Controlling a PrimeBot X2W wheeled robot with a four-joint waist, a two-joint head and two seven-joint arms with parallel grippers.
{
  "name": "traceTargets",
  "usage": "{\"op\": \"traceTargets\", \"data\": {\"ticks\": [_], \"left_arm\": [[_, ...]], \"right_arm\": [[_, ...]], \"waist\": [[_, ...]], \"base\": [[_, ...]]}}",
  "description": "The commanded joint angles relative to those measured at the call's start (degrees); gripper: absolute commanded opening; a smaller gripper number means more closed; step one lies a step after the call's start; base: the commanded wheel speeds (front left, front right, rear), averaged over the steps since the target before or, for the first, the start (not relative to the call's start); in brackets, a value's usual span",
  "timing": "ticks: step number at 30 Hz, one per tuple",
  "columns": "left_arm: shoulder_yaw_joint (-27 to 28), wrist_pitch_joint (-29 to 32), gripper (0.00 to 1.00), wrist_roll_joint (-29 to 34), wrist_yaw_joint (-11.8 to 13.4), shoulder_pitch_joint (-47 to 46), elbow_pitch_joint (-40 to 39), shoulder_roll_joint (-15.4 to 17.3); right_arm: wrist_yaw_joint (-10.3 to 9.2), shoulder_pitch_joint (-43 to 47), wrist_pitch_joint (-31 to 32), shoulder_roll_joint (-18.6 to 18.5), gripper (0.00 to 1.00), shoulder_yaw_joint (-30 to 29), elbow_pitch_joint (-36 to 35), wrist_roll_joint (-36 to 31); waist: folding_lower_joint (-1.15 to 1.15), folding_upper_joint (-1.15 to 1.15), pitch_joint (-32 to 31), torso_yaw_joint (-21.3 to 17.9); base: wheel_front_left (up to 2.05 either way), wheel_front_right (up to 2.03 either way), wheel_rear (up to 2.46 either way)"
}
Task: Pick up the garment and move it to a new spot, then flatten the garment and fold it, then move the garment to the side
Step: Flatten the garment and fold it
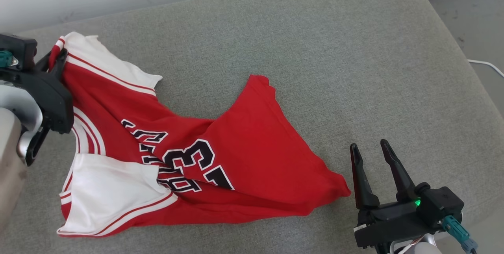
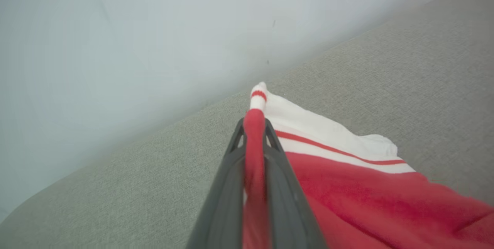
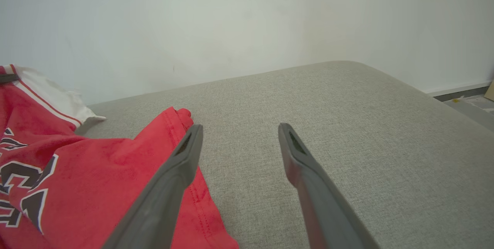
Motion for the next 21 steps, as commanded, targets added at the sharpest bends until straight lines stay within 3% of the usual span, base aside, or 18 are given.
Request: {"op": "traceTargets", "data": {"ticks": [1,2,3,13,17,21], "left_arm": [[-0.47,-1.16,0.21,0.55,-0.21,-1.04,1.74,-0.76],[-0.47,-2.02,0.80,0.60,-0.29,-1.21,2.53,-1.14],[-0.38,-3.20,1.00,0.66,-0.15,-1.29,3.29,-1.53],[1.93,-12.36,1.00,-1.73,-0.36,1.79,6.54,-4.40],[4.57,-13.60,1.00,-2.21,0.68,5.83,3.35,-5.29],[9.54,-13.61,1.00,-0.65,3.02,12.31,-5.64,-5.29]], "right_arm": [[-0.15,-0.46,-0.02,0.08,1.00,0.10,-0.04,-0.52],[-0.15,-0.54,-0.02,0.09,1.00,0.12,-0.01,-0.54],[-0.15,-0.56,-0.02,0.08,1.00,0.05,-0.01,-0.54],[-0.15,1.00,-0.02,-0.37,1.00,-0.01,0.44,-0.85],[-0.15,1.88,-0.02,-0.74,1.00,-0.15,0.47,-0.85],[-0.15,3.25,-0.02,-1.14,1.00,-0.01,0.50,-1.10]], "waist": [[0.00,-0.01,0.13,0.01],[0.00,-0.01,0.11,0.08],[0.00,-0.01,-0.01,0.22],[0.00,-0.01,-4.18,3.02],[0.00,-0.01,-6.77,5.17],[0.00,-0.01,-9.22,7.53]], "base": [[0.00,0.00,0.00],[0.00,0.00,0.00],[0.00,0.00,0.00],[0.00,0.00,0.00],[0.00,0.00,0.00],[0.00,0.00,0.00]]}}
